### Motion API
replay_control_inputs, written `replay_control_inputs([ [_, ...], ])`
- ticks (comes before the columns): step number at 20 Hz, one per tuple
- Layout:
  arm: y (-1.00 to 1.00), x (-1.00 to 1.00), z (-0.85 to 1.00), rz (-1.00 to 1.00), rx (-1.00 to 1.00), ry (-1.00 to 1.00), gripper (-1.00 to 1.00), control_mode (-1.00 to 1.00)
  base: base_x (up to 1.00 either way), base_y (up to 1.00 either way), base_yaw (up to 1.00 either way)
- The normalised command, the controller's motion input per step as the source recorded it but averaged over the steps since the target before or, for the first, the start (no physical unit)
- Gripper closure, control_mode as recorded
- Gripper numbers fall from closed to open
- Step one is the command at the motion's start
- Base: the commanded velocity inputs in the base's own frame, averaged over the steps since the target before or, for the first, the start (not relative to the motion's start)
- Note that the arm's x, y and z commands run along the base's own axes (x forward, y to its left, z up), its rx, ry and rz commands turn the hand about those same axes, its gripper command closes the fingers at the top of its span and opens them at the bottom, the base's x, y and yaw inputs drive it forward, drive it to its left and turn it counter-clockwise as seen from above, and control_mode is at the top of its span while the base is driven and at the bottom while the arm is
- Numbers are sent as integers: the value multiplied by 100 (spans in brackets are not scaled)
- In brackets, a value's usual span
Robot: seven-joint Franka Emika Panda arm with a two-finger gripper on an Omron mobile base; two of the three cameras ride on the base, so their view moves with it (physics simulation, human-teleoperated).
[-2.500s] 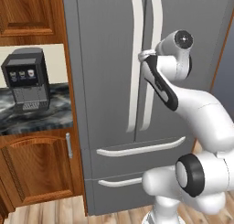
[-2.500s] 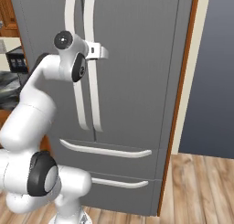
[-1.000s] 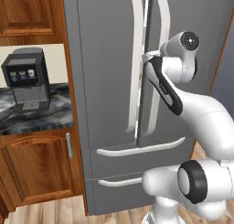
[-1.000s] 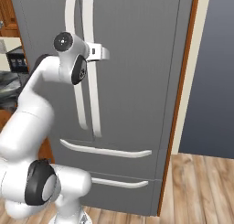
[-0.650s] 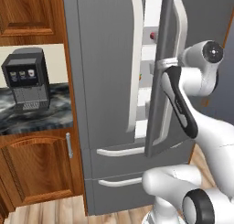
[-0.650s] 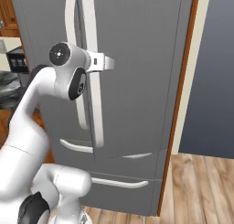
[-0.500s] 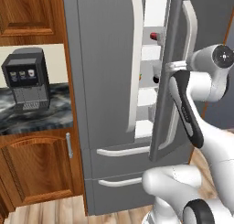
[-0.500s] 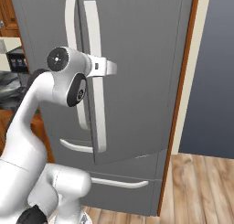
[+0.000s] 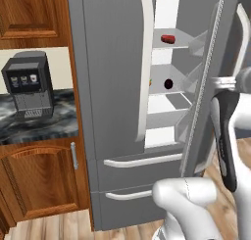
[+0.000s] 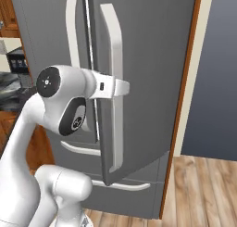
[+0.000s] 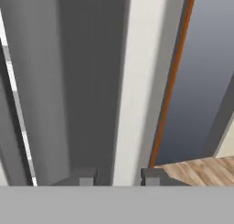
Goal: Gather the eggplant and carrot from the fridge and place them on a tray on the dining counter. Then gather the steak and chicken drumstick from the fridge and place them on the other tray.
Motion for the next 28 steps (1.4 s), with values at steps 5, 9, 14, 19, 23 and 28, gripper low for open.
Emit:
replay_control_inputs([
  [5, 17, -100, 36, -1, -6, -18, -100, -100, 0, 0, 0],
  [9, 75, -100, 38, 0, -21, -17, -100, -100, 0, 0, 0],
  [14, 98, -68, 28, 0, -28, -4, -100, -100, 0, 0, 0],
  [19, 100, 5, 18, -1, -33, 16, -100, -100, 0, 0, 0],
  [23, 74, 43, 1, -12, -28, 24, -100, -100, 0, 0, 0],
  [28, 20, 48, -4, -8, -16, 17, -100, -100, 0, 0, 0],
])
